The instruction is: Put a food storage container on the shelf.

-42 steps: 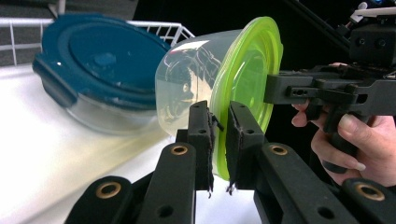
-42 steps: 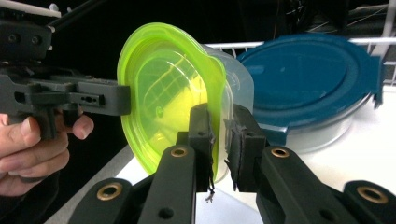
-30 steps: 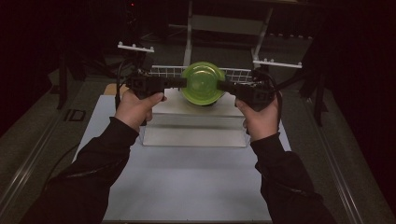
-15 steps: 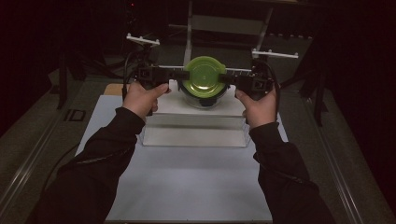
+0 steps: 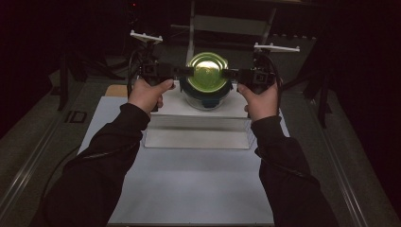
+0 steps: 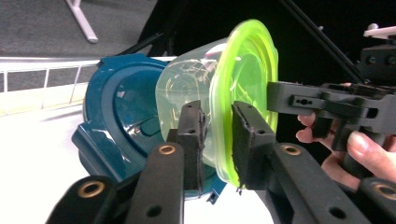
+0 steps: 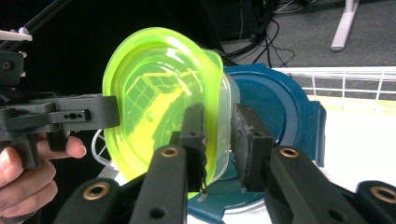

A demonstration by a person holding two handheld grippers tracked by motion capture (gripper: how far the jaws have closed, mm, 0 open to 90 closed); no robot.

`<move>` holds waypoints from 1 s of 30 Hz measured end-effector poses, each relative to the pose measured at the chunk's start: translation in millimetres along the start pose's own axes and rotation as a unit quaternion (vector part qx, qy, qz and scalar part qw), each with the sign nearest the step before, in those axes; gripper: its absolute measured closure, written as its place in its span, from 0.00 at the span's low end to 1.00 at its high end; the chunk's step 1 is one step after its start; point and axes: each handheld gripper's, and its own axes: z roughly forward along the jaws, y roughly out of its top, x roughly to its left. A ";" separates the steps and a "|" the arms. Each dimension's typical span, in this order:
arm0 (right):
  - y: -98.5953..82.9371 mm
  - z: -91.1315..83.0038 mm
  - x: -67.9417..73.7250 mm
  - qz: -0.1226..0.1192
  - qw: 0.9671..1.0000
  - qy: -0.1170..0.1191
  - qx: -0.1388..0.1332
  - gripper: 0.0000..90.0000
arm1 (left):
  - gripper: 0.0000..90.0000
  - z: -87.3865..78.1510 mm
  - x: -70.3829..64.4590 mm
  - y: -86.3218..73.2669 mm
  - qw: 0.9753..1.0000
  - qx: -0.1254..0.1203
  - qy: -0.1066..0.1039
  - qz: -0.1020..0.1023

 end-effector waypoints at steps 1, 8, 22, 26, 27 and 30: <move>0.5 1.3 -0.4 0.000 1.000 -0.002 0.000 0.82 | 0.80 1.2 0.7 0.5 1.000 -0.001 0.001 0.000; 3.1 7.4 -1.7 0.007 1.000 -0.007 0.005 0.77 | 0.76 10.3 6.4 6.0 1.000 -0.010 0.003 -0.007; 9.2 9.6 -6.0 0.021 1.000 -0.002 0.000 0.62 | 0.53 16.3 11.9 8.1 1.000 -0.021 0.000 -0.019; 10.3 9.6 -6.1 0.017 1.000 -0.003 -0.004 0.55 | 0.48 14.4 10.3 7.5 1.000 -0.021 -0.004 -0.015; 10.4 9.9 -6.0 0.015 1.000 -0.001 -0.005 0.52 | 0.47 13.3 9.8 7.1 1.000 -0.023 -0.006 -0.015; 10.4 9.9 -3.7 0.003 1.000 -0.006 -0.007 0.46 | 0.47 8.9 8.2 5.3 0.999 -0.035 -0.008 -0.014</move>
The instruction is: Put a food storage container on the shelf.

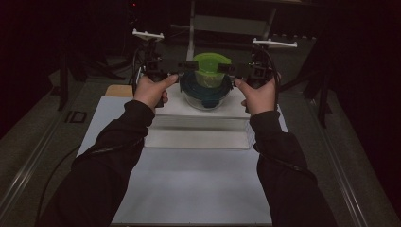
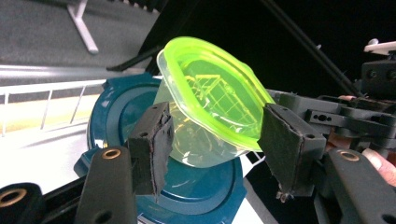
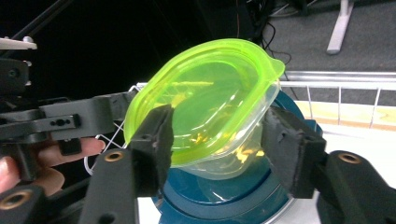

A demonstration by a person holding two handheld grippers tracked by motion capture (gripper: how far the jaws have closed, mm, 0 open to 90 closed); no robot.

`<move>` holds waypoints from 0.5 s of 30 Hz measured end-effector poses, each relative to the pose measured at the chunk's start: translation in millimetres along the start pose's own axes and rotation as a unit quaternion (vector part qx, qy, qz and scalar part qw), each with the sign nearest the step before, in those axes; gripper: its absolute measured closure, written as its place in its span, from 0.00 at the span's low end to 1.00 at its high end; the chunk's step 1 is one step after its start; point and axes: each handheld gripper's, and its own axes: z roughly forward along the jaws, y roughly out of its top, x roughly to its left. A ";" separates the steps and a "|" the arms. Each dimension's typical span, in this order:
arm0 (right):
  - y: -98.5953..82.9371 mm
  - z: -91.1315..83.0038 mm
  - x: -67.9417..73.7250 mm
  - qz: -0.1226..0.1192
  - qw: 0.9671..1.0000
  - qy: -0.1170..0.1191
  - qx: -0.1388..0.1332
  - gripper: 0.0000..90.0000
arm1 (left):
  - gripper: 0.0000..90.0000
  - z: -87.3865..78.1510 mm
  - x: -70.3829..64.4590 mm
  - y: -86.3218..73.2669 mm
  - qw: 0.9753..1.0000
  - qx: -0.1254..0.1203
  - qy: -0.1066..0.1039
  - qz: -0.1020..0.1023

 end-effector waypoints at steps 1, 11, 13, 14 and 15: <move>0.3 -0.6 0.6 -0.004 1.000 0.002 -0.002 0.43 | 0.47 -1.2 -0.2 -0.2 1.000 -0.001 0.000 0.000; -0.5 -5.4 2.2 -0.024 1.000 0.014 0.000 0.28 | 0.43 -8.8 -8.0 -15.6 0.999 -0.003 -0.014 0.035; -3.0 -7.8 1.4 -0.032 0.999 0.011 -0.002 0.26 | 0.39 -12.4 -10.4 -21.0 0.998 -0.005 -0.024 0.062; -4.2 -9.0 0.5 -0.034 0.999 0.014 -0.002 0.23 | 0.39 -14.7 -11.4 -23.8 0.997 -0.008 -0.030 0.071; -5.7 -10.8 -0.7 -0.034 0.999 0.021 -0.004 0.23 | 0.37 -17.4 -12.4 -26.8 0.996 -0.016 -0.039 0.083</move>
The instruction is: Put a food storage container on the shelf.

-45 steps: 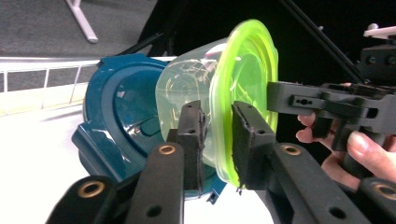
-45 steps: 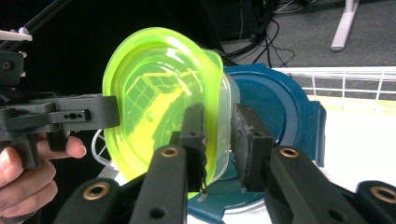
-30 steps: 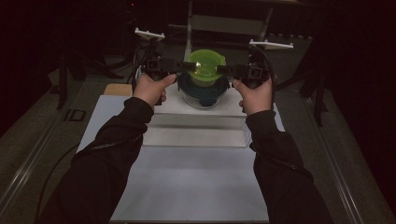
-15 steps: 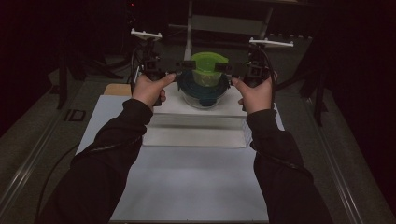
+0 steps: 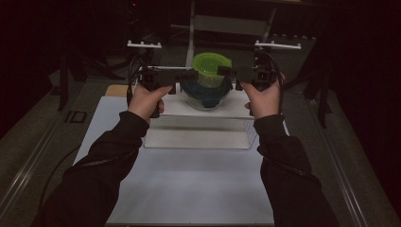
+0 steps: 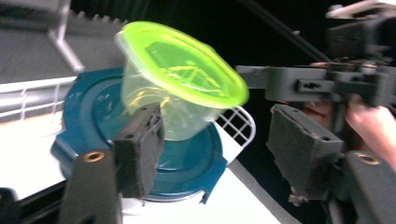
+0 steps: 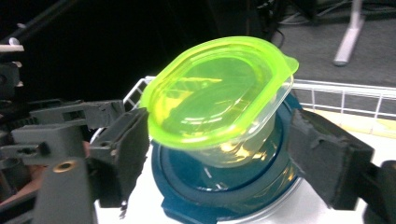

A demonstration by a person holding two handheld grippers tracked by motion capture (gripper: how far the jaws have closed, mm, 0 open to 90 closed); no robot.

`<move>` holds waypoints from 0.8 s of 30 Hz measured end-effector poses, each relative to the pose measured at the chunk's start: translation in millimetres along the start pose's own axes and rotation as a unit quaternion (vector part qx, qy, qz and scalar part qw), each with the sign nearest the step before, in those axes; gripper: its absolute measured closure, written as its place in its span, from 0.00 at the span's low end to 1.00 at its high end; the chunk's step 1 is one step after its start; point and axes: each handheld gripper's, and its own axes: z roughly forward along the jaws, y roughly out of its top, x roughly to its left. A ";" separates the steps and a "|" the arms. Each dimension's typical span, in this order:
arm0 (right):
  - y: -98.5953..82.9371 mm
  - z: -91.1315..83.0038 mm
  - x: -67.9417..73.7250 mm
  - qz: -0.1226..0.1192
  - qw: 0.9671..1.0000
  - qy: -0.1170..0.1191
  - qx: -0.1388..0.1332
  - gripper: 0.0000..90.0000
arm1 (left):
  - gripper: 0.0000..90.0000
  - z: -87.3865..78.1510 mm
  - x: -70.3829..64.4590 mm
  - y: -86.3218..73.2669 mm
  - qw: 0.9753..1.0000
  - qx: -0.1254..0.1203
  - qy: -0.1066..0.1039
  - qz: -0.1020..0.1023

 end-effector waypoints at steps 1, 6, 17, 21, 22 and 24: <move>-1.7 -1.8 -0.8 0.002 1.000 0.005 -0.003 0.23 | 0.33 -2.5 -2.4 -2.4 1.000 -0.007 -0.006 0.012; -9.9 -8.4 -0.2 -0.014 1.000 0.014 -0.005 0.21 | 0.04 -12.7 -15.5 -16.0 0.997 -0.047 -0.013 0.063; -64.4 -22.3 12.3 -0.087 0.996 0.029 -0.003 0.21 | 0.00 -22.7 -34.2 -65.4 0.990 -0.044 -0.012 0.132; -85.1 -25.2 15.8 -0.116 0.993 0.027 -0.001 0.19 | 0.00 -26.7 -36.6 -88.0 0.988 -0.041 -0.016 0.147; -92.2 -25.8 15.6 -0.120 0.992 0.029 -0.004 0.19 | 0.00 -27.5 -36.7 -93.5 0.989 -0.038 -0.017 0.145; -102.7 -25.4 14.9 -0.122 0.992 0.031 -0.006 0.19 | 0.00 -28.1 -36.3 -104.5 0.989 -0.035 -0.018 0.142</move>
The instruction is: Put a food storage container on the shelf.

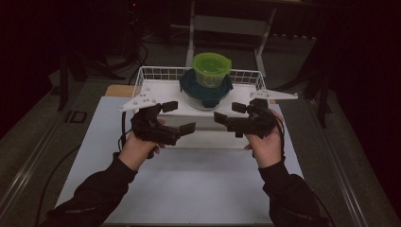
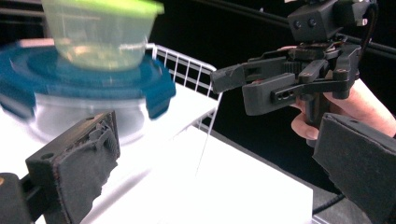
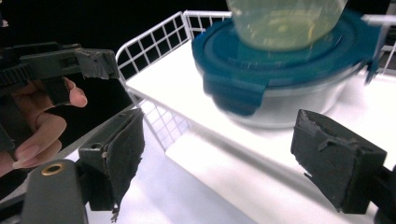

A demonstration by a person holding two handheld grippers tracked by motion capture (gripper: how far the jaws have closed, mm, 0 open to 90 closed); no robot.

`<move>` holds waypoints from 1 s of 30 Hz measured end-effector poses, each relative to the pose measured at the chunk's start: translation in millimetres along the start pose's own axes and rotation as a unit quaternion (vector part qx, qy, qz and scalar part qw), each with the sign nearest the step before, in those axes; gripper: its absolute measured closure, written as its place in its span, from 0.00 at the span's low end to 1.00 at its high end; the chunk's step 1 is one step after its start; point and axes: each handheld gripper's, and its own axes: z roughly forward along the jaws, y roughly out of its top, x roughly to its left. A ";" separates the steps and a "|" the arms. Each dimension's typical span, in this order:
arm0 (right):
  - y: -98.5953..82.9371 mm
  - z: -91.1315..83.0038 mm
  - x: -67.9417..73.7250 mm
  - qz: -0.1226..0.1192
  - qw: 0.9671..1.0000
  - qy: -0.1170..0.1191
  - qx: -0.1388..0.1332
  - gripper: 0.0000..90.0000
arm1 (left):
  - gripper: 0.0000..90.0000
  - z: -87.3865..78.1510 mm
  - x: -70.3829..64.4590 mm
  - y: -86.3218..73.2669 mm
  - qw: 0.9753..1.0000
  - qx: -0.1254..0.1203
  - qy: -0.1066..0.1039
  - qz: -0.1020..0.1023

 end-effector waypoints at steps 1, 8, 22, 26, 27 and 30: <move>-5.4 0.4 1.0 -0.003 1.000 -0.002 -0.004 0.19 | 0.00 -0.5 -1.4 -5.4 1.000 0.001 -0.002 0.002; -42.8 5.4 -0.8 -0.013 1.000 -0.003 -0.008 0.19 | 0.00 -5.7 -5.7 -38.4 0.999 0.032 0.008 0.023; -112.6 3.2 -10.6 -0.010 1.000 -0.011 -0.003 0.19 | 0.00 -10.9 -15.2 -98.3 0.997 0.072 -0.007 0.035; -128.9 3.4 -14.9 -0.007 1.000 -0.016 0.007 0.19 | 0.00 -11.1 -17.2 -108.8 0.996 0.076 -0.013 0.037; -132.7 3.1 -15.8 -0.007 1.000 -0.016 0.010 0.19 | 0.00 -11.1 -17.7 -111.9 0.996 0.079 -0.011 0.039; -144.0 -0.2 -17.7 -0.002 1.000 -0.014 0.003 0.19 | 0.00 -11.8 -18.5 -122.6 0.996 0.082 -0.011 0.038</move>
